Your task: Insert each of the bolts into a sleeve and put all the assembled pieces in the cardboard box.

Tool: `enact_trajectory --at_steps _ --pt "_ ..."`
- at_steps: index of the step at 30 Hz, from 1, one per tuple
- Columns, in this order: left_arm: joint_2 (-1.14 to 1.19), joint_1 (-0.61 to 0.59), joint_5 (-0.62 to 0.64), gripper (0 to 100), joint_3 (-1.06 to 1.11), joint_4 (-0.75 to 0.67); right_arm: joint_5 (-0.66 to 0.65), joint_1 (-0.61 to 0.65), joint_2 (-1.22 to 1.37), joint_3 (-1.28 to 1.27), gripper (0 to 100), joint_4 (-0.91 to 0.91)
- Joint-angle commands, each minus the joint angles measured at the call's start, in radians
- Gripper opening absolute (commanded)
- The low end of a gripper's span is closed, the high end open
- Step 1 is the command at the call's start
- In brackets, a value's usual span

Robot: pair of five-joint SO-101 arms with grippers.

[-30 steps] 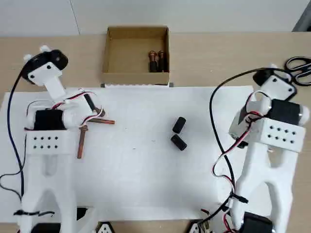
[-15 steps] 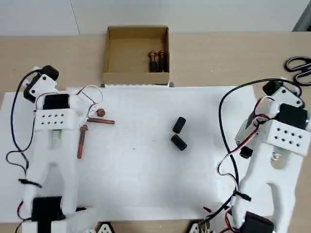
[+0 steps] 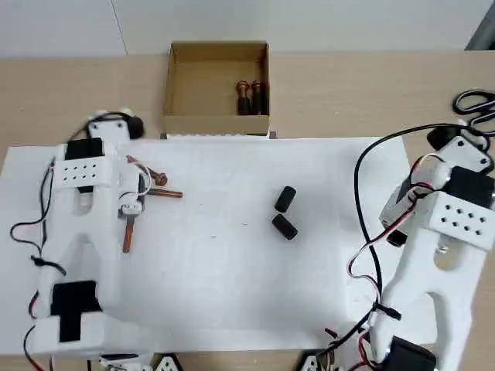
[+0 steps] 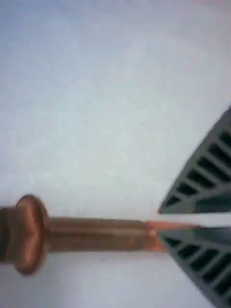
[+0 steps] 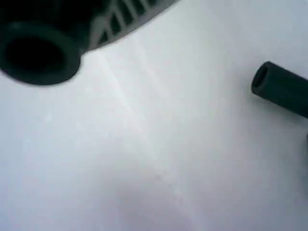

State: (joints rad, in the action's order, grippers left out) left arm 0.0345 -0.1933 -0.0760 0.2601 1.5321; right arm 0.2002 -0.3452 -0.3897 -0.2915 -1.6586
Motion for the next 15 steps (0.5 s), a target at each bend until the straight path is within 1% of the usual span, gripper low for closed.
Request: enact_trajectory --at_steps 1,7,11,15 --pt "0.015 -0.003 -0.107 1 -0.05 0.011 0.009 -0.007 -0.03 0.006 0.3 0.015" --pt "0.026 -0.003 -0.115 1 -0.051 -0.037 0.009 -0.007 -0.031 0.006 0.3 0.015" --pt "0.028 -0.003 -0.109 7 -0.05 -0.049 0.009 -0.007 -0.03 0.006 0.3 0.015" --pt "0.028 -0.003 -0.089 7 -0.048 -0.063 0.009 -0.007 -0.03 0.006 0.3 0.015"
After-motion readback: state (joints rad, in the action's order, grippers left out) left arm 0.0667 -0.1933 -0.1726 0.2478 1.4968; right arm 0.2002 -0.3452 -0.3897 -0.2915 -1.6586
